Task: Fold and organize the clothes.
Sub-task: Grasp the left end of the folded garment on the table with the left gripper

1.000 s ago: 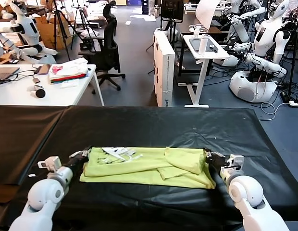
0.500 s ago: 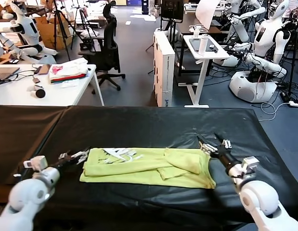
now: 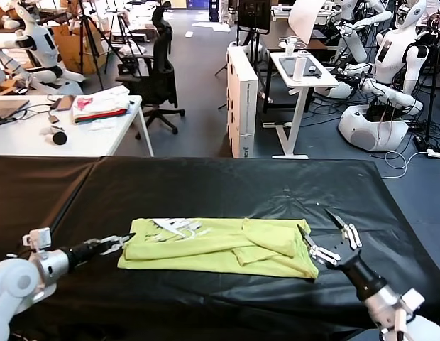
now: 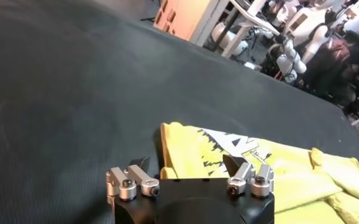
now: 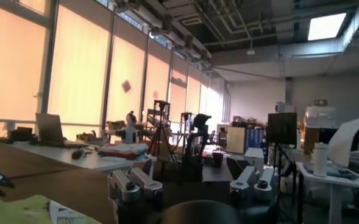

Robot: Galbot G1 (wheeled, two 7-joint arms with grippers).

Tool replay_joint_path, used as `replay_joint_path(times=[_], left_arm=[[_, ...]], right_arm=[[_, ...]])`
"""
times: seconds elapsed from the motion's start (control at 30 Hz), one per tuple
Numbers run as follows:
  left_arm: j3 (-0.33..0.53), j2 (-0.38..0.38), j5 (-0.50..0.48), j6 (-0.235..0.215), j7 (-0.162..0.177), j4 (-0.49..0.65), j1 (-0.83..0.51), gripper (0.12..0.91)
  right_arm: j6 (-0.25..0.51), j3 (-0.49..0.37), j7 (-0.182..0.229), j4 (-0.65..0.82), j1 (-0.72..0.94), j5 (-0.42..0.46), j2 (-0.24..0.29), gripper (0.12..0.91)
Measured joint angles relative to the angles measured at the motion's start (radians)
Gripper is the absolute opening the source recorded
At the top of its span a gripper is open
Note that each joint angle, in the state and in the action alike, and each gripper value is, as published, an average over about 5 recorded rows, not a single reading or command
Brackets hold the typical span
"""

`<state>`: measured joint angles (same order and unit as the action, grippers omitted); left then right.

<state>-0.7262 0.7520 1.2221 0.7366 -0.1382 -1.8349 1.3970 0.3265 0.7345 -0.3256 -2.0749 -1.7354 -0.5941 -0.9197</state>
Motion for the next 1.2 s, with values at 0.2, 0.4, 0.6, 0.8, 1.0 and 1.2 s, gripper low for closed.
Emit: replay_joint_path(times=[0.2, 0.4, 0.6, 0.8, 1.0, 1.2], left_arm=[[0.010, 0.014, -0.006, 0.000, -0.026, 0.026, 0.008, 0.907], [0.018, 0.030, -0.013, -0.003, -0.052, 0.037, 0.009, 0.907], [0.031, 0.051, -0.025, -0.004, -0.058, 0.035, 0.004, 0.907], [0.039, 0.071, -0.027, -0.003, -0.059, 0.029, 0.000, 0.907], [0.055, 0.093, -0.031, -0.002, -0.058, 0.026, -0.015, 0.907], [0.064, 0.109, -0.040, -0.002, -0.059, 0.027, -0.025, 0.907]], right_arm=[[0.001, 0.006, -0.003, -0.001, -0.014, 0.000, -0.001, 0.907], [0.003, 0.013, -0.006, -0.002, -0.022, 0.000, -0.002, 0.907], [0.004, 0.014, -0.007, -0.004, -0.025, 0.000, -0.005, 0.907], [0.003, 0.007, -0.008, -0.009, -0.022, 0.001, -0.012, 0.907], [-0.003, -0.001, -0.008, -0.017, -0.021, 0.006, -0.020, 0.907], [-0.003, -0.001, -0.009, -0.021, -0.024, 0.011, -0.026, 0.907]])
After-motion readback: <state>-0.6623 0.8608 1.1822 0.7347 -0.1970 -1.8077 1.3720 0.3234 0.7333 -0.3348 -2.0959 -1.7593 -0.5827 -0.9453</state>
